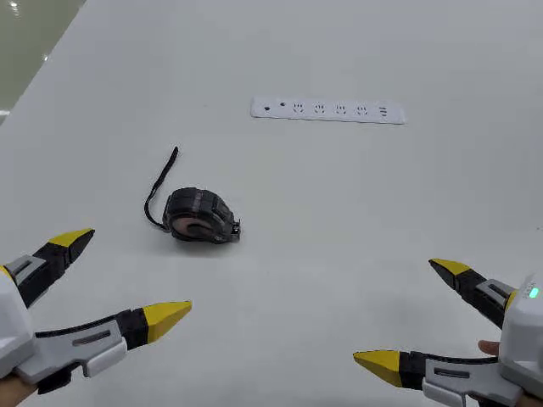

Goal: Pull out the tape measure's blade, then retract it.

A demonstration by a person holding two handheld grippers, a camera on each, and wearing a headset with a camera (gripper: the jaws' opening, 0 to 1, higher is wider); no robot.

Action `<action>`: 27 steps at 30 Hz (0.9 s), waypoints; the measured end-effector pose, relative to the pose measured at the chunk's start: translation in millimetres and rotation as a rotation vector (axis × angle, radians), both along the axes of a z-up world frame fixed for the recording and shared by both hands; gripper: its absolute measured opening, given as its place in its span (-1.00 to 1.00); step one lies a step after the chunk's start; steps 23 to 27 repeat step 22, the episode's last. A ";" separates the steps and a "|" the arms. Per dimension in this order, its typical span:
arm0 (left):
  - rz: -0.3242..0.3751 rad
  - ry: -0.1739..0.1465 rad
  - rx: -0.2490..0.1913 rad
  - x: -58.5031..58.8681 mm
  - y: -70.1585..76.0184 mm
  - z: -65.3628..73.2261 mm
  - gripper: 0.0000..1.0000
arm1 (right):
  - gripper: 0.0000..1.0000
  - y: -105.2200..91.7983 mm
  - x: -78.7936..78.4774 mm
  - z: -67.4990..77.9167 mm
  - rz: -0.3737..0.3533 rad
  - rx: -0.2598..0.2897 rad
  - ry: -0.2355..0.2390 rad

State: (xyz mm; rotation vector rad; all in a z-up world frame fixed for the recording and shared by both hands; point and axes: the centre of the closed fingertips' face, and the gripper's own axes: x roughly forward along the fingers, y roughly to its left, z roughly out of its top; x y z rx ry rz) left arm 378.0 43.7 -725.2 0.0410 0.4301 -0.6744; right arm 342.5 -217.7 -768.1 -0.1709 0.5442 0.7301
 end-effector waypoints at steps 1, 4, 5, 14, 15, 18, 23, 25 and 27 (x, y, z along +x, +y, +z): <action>-0.003 -0.002 0.006 -0.1 -0.5 -1.1 0.79 | 1.00 0.1 -0.2 -0.2 0.001 -0.002 0.001; 0.007 -0.020 0.009 2.6 -0.3 0.1 0.92 | 1.00 -0.4 0.0 0.1 -0.001 -0.002 0.000; 0.006 -0.019 0.005 2.6 -0.3 0.6 0.94 | 1.00 -0.9 0.1 0.1 -0.002 -0.004 -0.001; -0.007 -0.044 0.047 3.9 1.4 2.0 1.00 | 1.00 -2.3 0.0 1.4 -0.005 -0.005 -0.005; -0.007 -0.052 0.052 4.0 1.4 2.5 1.00 | 1.00 -2.1 0.2 1.9 -0.005 -0.003 -0.006; -0.010 -0.051 0.058 4.0 1.0 1.9 1.00 | 1.00 -1.4 0.5 2.1 -0.004 -0.003 -0.009; -0.018 -0.048 0.061 3.2 0.2 1.2 1.00 | 1.00 -1.4 0.5 2.5 -0.004 0.000 -0.008; -0.018 -0.048 0.061 3.2 0.2 1.2 1.00 | 1.00 -1.4 0.5 2.5 -0.004 0.000 -0.008; -0.018 -0.048 0.061 3.2 0.2 1.2 1.00 | 1.00 -1.4 0.5 2.5 -0.004 0.000 -0.008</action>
